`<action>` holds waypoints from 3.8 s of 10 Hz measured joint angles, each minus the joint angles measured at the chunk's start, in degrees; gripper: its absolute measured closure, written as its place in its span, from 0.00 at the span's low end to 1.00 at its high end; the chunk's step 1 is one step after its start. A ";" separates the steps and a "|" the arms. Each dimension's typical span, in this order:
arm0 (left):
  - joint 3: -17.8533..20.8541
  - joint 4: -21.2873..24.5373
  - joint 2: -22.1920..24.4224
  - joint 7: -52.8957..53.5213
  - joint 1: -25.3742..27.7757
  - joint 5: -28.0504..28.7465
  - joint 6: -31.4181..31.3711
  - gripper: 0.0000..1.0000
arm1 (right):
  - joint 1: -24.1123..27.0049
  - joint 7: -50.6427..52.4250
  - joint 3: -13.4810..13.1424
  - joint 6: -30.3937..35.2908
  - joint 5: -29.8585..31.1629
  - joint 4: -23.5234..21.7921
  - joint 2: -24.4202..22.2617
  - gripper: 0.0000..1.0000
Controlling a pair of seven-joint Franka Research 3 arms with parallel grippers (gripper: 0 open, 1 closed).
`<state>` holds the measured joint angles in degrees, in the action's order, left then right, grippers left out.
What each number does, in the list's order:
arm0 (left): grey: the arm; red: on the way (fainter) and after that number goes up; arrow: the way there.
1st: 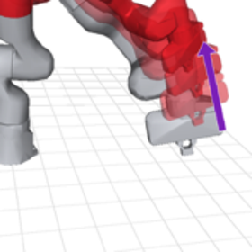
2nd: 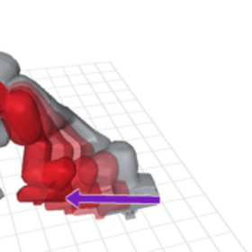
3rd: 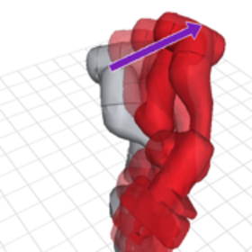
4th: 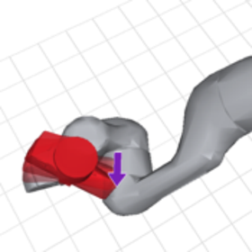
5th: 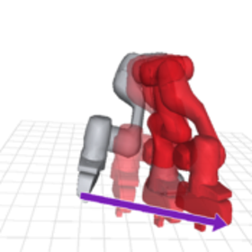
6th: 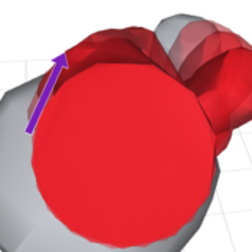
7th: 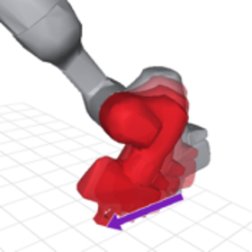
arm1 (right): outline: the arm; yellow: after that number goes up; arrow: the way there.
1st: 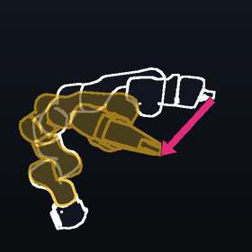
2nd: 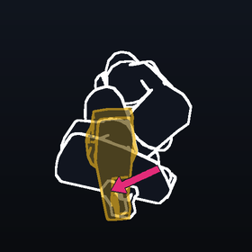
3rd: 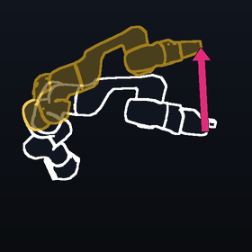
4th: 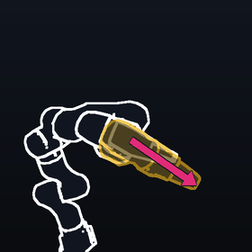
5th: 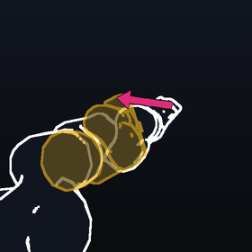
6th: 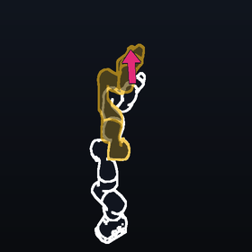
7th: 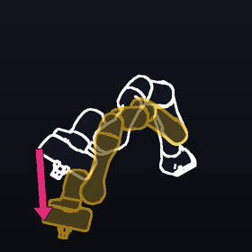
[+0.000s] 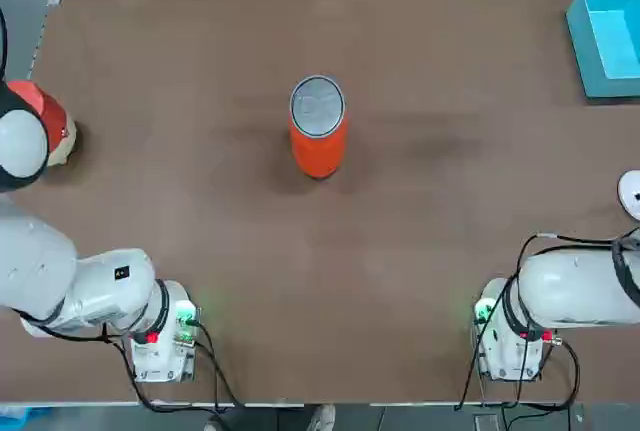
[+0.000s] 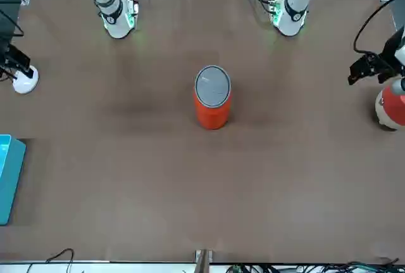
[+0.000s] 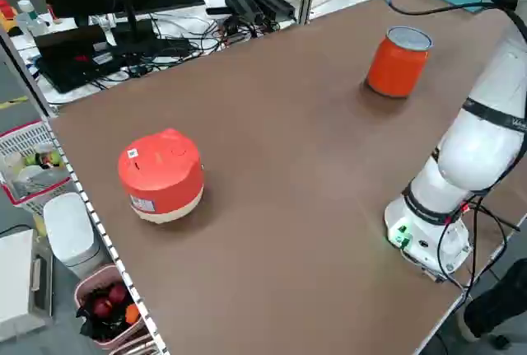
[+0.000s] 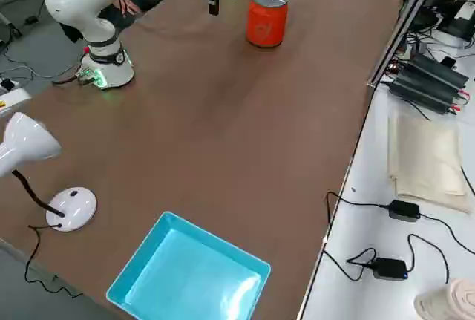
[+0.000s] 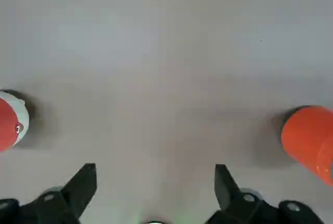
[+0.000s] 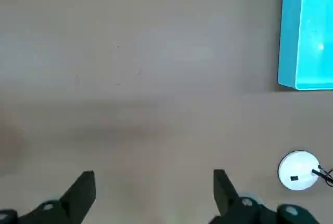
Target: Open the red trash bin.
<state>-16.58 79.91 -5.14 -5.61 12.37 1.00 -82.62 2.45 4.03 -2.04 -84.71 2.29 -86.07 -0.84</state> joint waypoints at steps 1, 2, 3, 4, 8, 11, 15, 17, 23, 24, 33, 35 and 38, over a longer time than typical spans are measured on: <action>0.00 0.01 -0.04 0.13 0.01 0.00 -0.73 0.00 | 0.00 0.00 0.00 0.01 0.00 0.00 0.00 0.00; 0.00 0.01 -0.04 0.16 -0.07 0.00 -1.50 0.00 | 0.00 0.00 0.00 0.02 0.00 -0.01 0.00 0.00; -0.03 0.08 -0.09 0.16 -0.18 0.00 -1.57 0.00 | 0.00 0.00 0.00 0.02 0.00 -0.03 0.00 0.00; -0.13 0.30 -0.32 0.16 -0.42 0.00 -1.57 0.00 | 0.00 0.00 0.00 0.02 0.00 -0.03 0.00 0.00; -2.11 0.77 -1.91 -5.91 -1.69 -5.65 -2.13 0.04 | -0.08 -0.01 0.06 0.03 -0.08 -0.05 0.00 0.00; -7.39 3.27 -2.15 -11.33 -2.62 -6.45 -2.02 0.52 | -1.79 -4.01 0.13 0.11 -2.27 -0.14 0.01 0.12; -12.89 8.94 -2.37 -21.70 -7.90 -6.44 -7.30 0.94 | -14.30 -23.71 0.51 -0.42 -4.26 -1.09 0.15 0.77; -13.27 13.89 -2.59 -31.16 -13.95 -5.84 -14.10 0.99 | -20.56 -33.30 0.63 -4.56 -7.21 -2.87 0.33 0.93; -13.31 27.36 -4.75 -40.69 -22.69 -5.07 -31.83 0.99 | -40.48 -61.38 0.67 -24.53 -7.95 -11.29 5.19 0.99; -13.28 29.27 -4.88 -40.80 -22.79 -4.58 -33.01 0.99 | -42.76 -64.42 0.65 -27.32 -7.95 -11.76 6.79 0.99; -13.31 34.73 -5.15 -43.31 -24.21 -4.44 -42.71 0.99 | -53.13 -72.05 0.51 -35.42 -7.96 -12.31 16.63 0.99; -13.28 34.76 -5.15 -43.31 -24.19 -4.44 -42.71 0.99 | -53.23 -72.07 0.50 -36.40 -7.96 -12.33 17.06 0.99; -13.28 34.76 -5.15 -43.31 -24.19 -4.44 -42.71 0.99 | -53.44 -72.09 0.49 -38.51 -7.96 -12.33 18.60 0.99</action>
<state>-29.86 114.68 -10.29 -48.92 -11.82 -3.44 -125.33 -50.99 -68.06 -1.54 -123.22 -5.67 -98.40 17.76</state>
